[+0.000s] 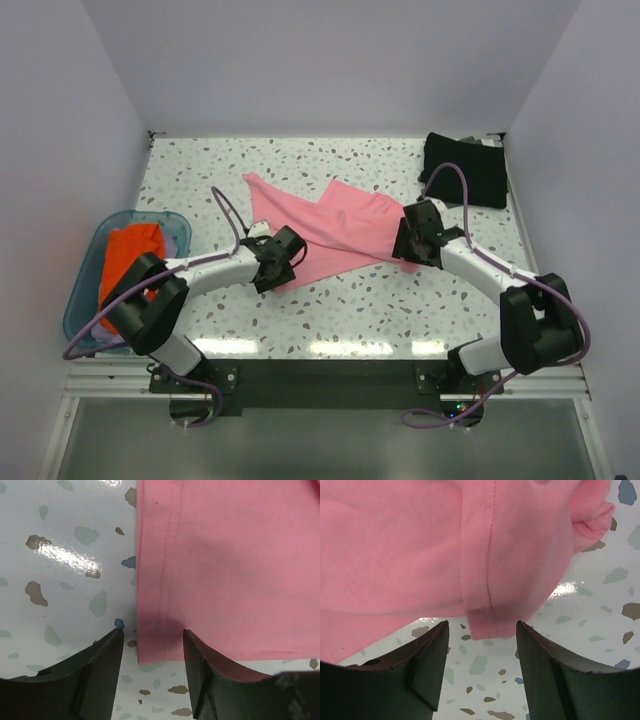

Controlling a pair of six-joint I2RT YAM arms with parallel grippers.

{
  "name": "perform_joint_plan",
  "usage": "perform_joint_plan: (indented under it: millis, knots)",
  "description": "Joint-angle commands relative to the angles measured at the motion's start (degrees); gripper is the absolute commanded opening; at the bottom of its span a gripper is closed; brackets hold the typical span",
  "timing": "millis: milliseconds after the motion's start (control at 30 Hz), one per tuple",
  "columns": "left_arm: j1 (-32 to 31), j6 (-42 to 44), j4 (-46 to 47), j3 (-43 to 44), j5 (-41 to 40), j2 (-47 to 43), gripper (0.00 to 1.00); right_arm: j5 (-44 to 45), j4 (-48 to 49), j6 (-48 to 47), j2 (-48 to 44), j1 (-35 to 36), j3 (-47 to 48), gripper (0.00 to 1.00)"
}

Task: Fold and stack the t-shirts
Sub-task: Flatten the tshirt out

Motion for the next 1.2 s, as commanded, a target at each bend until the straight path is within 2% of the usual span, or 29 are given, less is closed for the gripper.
perform_joint_plan:
  millis: [0,133,333,367,433,700,900,967,1000,1067,1100,1167]
  knots:
    - [-0.5,-2.78,-0.69,2.05,-2.02,1.16,0.54,2.5,2.68,-0.72,0.5,0.16,0.98,0.59]
    - [-0.5,-1.9,2.29,2.31,-0.35,3.44,0.46,2.59,2.51,-1.07,1.3,0.16,1.6,0.59]
    - [0.82,-0.5,2.91,2.23,-0.26,5.04,0.15,2.86,2.25,-1.78,2.7,0.16,2.39,0.6]
    - [1.43,-0.15,3.0,2.31,-0.09,4.77,0.06,2.68,2.25,-1.87,2.96,0.16,2.39,0.6]
    - [3.63,1.34,3.53,1.96,0.26,3.55,0.0,1.89,2.25,-2.04,3.32,0.16,2.04,0.59]
    - [8.73,5.57,5.64,1.35,1.41,0.03,0.0,3.03,2.16,-1.08,4.11,2.53,0.1,0.57]
    - [11.1,7.85,6.08,1.08,2.02,-0.85,0.0,3.99,2.07,-0.46,5.87,3.59,-0.42,0.47]
    - [11.63,8.56,5.99,1.17,2.02,-1.64,0.0,5.14,1.28,-0.46,6.04,3.59,-0.51,0.41]
    - [11.89,8.82,6.08,1.08,2.02,-1.91,0.0,5.58,1.19,-0.55,5.87,3.59,-0.51,0.34]
    - [12.51,9.26,5.9,1.17,1.76,-2.61,0.0,5.41,-0.29,-0.55,5.0,3.59,0.01,0.26]
    - [12.86,9.7,5.55,1.26,1.76,-3.13,0.0,5.75,-1.09,-0.55,4.47,3.68,0.36,0.18]
    - [13.91,10.23,5.11,1.61,1.58,-3.84,0.0,6.63,-2.85,-1.07,1.32,3.5,1.41,0.12]
